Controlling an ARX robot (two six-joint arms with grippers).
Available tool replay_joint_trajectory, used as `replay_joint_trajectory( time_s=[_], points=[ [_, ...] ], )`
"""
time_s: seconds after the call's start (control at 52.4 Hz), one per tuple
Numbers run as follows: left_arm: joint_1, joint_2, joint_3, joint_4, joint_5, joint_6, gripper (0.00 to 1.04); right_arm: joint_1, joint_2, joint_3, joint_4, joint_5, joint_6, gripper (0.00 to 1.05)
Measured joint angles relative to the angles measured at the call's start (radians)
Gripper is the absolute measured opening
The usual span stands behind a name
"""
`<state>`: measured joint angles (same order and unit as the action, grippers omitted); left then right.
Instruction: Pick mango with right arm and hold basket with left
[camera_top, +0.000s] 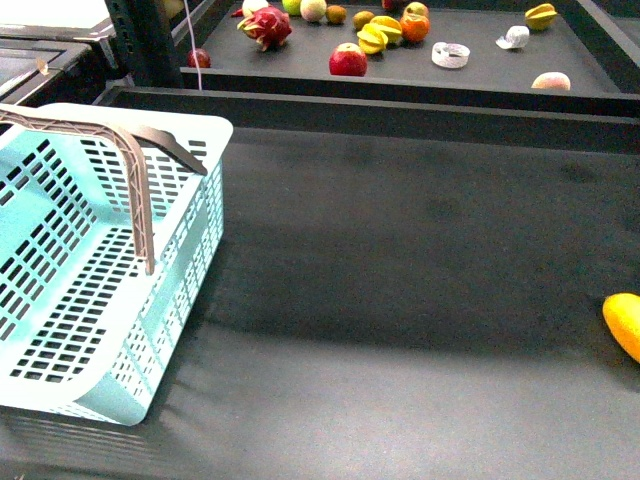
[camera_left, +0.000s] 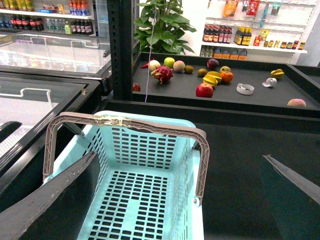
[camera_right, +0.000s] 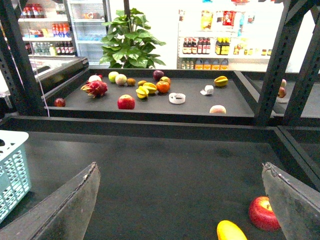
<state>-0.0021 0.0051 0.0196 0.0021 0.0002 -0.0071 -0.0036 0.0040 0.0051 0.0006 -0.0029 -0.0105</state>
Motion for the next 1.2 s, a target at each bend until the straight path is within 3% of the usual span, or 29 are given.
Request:
replay_joint_trajectory(
  time_s=[0.554,0.668,0.744,0.84,0.973,1.203],
  points=[
    [-0.001,0.000,0.000,0.000,-0.007,-0.003,0.99,0.000,0.000,0.000,0.000,0.000,0.000,0.97],
    [-0.113,0.120,0.001,0.012,-0.354,-0.222,0.99,0.000,0.000,0.000,0.000,0.002,0.000,0.97],
    [-0.119,0.281,0.004,0.106,-0.415,-0.405,0.99,0.000,0.000,0.000,0.000,0.001,0.000,0.97],
    [-0.097,0.648,0.056,0.392,-0.373,-0.602,0.99,0.000,0.000,0.000,0.000,0.001,0.000,0.97],
    [-0.094,1.062,0.183,0.649,-0.334,-0.719,0.99,0.000,0.000,0.000,0.000,0.001,0.000,0.97],
    [-0.062,1.540,0.402,0.812,-0.256,-0.862,0.99,0.000,0.000,0.000,0.000,0.001,0.000,0.97]
  ],
)
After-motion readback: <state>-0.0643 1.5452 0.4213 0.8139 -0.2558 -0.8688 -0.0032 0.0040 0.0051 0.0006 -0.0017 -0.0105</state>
